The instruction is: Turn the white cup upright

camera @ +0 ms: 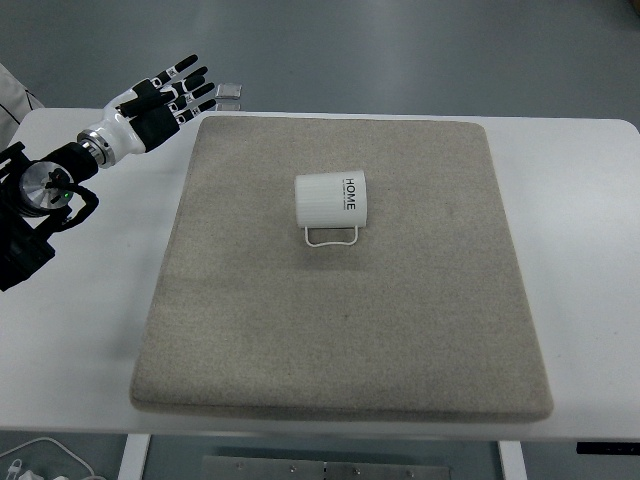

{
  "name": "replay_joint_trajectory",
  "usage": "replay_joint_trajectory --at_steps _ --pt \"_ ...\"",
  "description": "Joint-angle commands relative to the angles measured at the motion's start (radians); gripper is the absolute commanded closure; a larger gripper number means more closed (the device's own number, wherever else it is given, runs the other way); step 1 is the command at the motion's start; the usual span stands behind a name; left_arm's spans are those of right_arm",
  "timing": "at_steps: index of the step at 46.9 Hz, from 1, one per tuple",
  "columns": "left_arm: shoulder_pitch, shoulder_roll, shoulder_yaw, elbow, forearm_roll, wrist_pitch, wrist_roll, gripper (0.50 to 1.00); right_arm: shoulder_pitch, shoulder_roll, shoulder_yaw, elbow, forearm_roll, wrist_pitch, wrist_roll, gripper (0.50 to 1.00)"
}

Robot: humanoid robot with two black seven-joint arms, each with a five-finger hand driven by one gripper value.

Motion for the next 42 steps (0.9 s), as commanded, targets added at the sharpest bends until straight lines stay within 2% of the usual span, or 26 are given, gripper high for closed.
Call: replay_joint_trajectory --at_steps 1,42 --pt "0.000 -0.001 0.000 0.000 0.001 0.000 0.000 0.506 0.000 0.000 0.000 0.000 0.000 0.000 0.000 0.570" --pt "-0.064 0.014 0.002 -0.034 0.028 -0.006 0.000 0.506 0.000 0.000 0.000 0.000 0.000 0.000 0.000 0.570"
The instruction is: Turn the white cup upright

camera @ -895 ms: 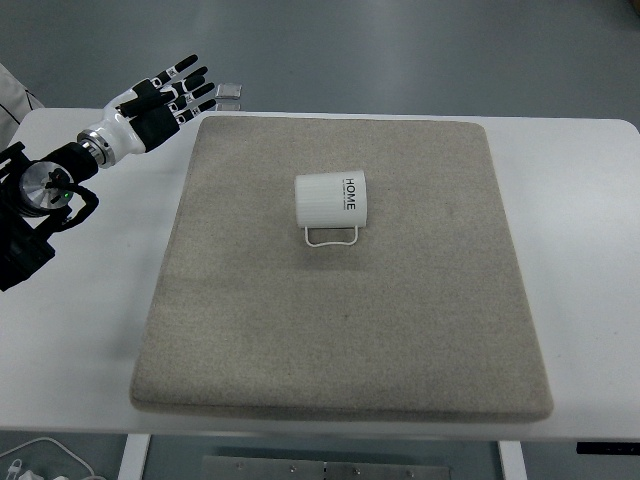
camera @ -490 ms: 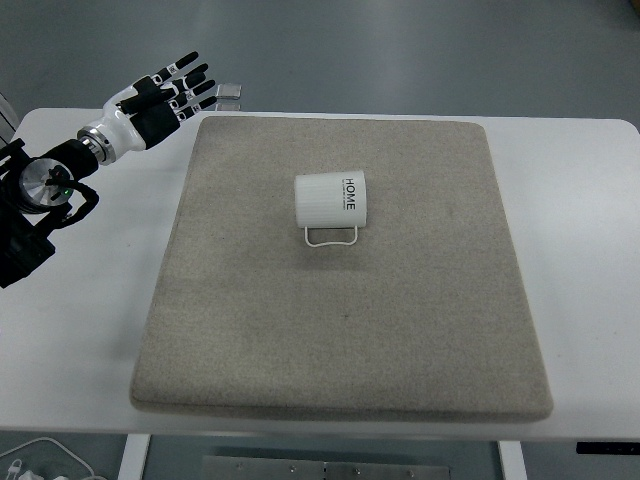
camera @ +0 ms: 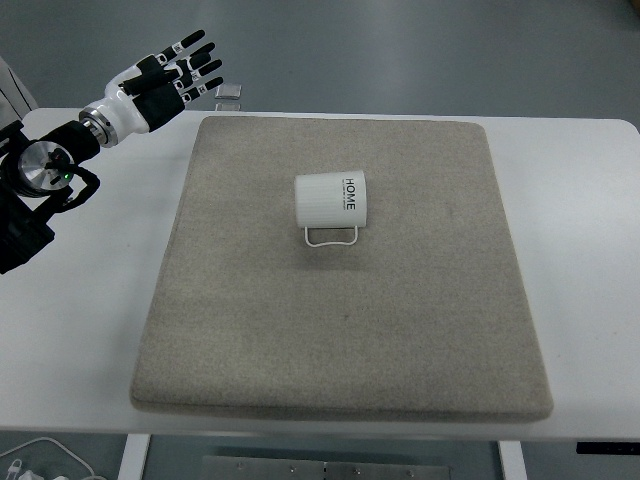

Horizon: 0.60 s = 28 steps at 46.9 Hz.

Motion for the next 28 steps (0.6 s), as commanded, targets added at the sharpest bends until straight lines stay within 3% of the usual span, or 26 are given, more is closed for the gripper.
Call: replay_joint_trajectory --at_steps 1,12,28 --pt "-0.010 0.003 0.000 0.000 0.031 -0.002 -0.003 0.506 0.000 0.000 0.000 0.000 0.000 0.000 0.000 0.570" --pt "-0.029 0.026 -0.002 -0.008 0.209 -0.010 -0.026 0.506 0.000 0.000 0.000 0.000 0.000 0.000 0.000 0.570" --pt "-0.039 0.069 -0.002 -0.132 0.557 -0.007 -0.187 0.506 0.000 0.000 0.000 0.000 0.000 0.000 0.000 0.570"
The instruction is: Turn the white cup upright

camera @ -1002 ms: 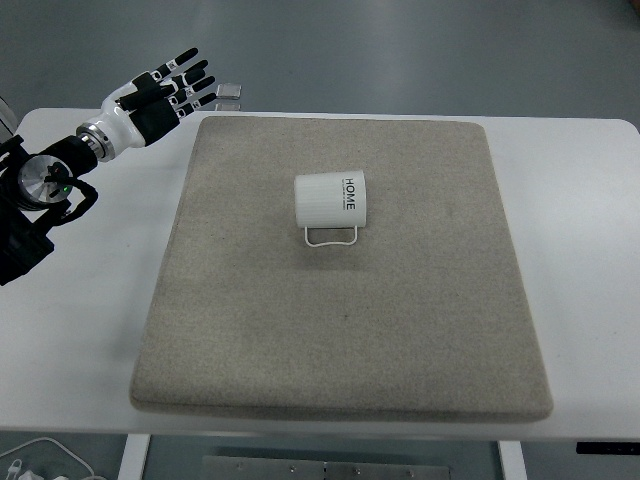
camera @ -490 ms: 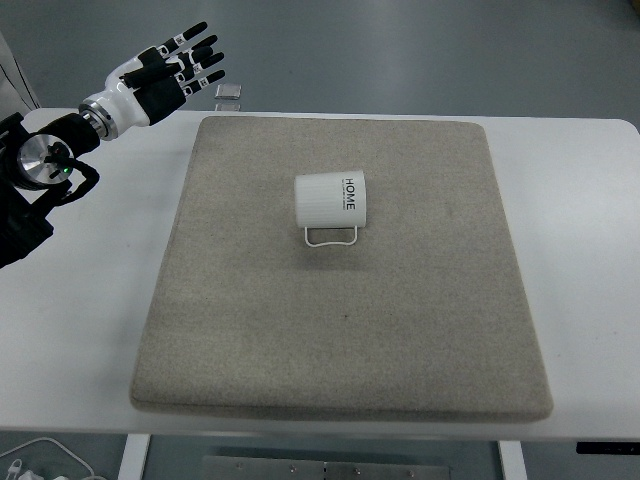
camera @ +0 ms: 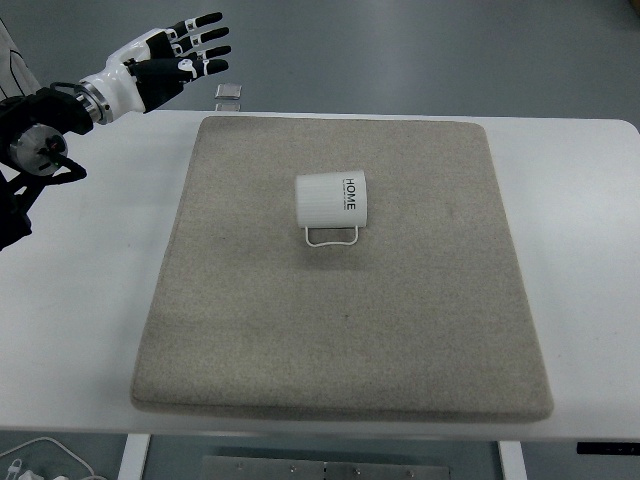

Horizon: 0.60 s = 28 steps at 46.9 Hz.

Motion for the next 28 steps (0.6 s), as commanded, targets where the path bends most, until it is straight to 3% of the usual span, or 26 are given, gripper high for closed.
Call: replay_joint_trajectory --at_steps 1,17,28 --pt "0.000 0.016 0.000 -0.043 0.106 0.005 -0.030 0.506 0.000 0.000 0.000 0.000 0.000 0.000 0.000 0.570" --pt "0.006 0.025 0.000 -0.190 0.442 0.029 -0.039 0.510 0.000 0.000 0.000 0.000 0.000 0.000 0.000 0.570" --pt "0.017 0.022 0.040 -0.299 0.610 0.232 -0.038 0.506 0.000 0.000 0.000 0.000 0.000 0.000 0.000 0.570"
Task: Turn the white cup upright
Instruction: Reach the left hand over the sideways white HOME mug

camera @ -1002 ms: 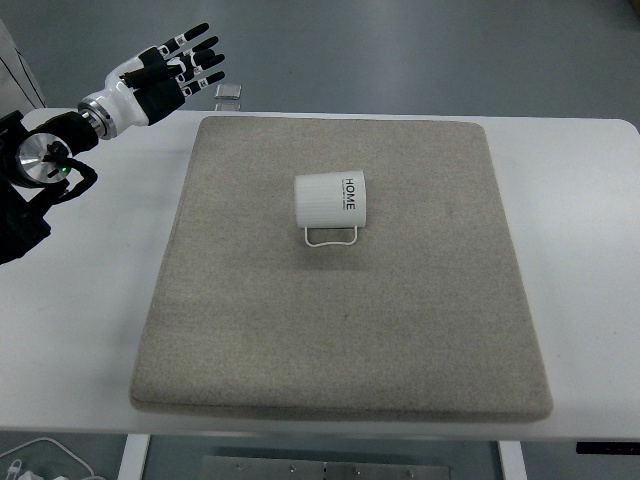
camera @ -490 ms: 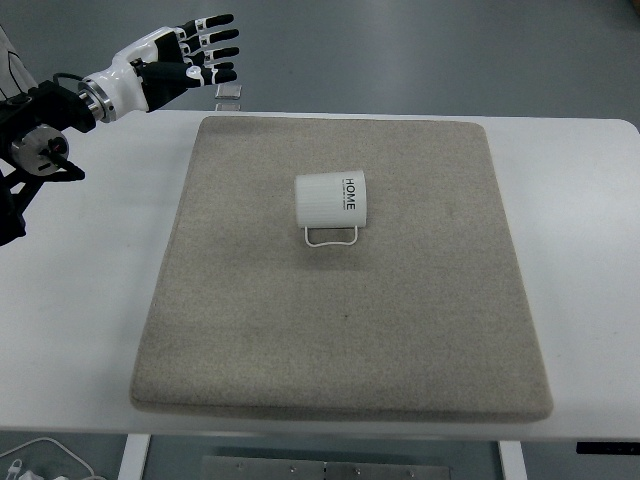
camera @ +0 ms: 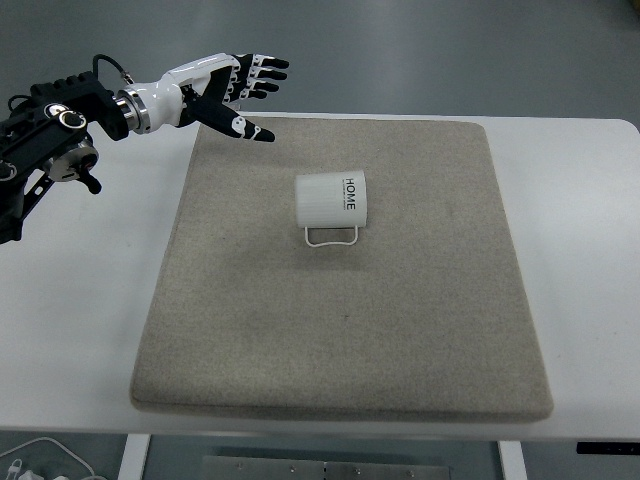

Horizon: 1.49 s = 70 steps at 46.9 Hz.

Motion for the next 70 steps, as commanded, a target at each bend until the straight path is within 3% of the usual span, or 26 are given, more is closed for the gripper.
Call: replay_joint_trajectory --at_steps 1,16,32,57,70 --pt "-0.004 -0.002 0.056 -0.040 0.041 0.057 0.002 0.506 0.000 0.000 0.000 0.000 0.000 0.000 0.000 0.570" --pt "-0.091 0.023 0.224 -0.140 0.066 0.067 0.020 0.506 0.000 0.000 0.000 0.000 0.000 0.000 0.000 0.570" --pt "-0.127 0.014 0.245 -0.193 0.288 0.071 0.063 0.506 0.000 0.000 0.000 0.000 0.000 0.000 0.000 0.570" --pt "-0.113 -0.089 0.247 -0.199 0.433 0.071 0.192 0.506 0.000 0.000 0.000 0.000 0.000 0.000 0.000 0.570" --pt "-0.110 -0.123 0.257 -0.192 0.433 0.123 0.231 0.506 0.000 0.000 0.000 0.000 0.000 0.000 0.000 0.570"
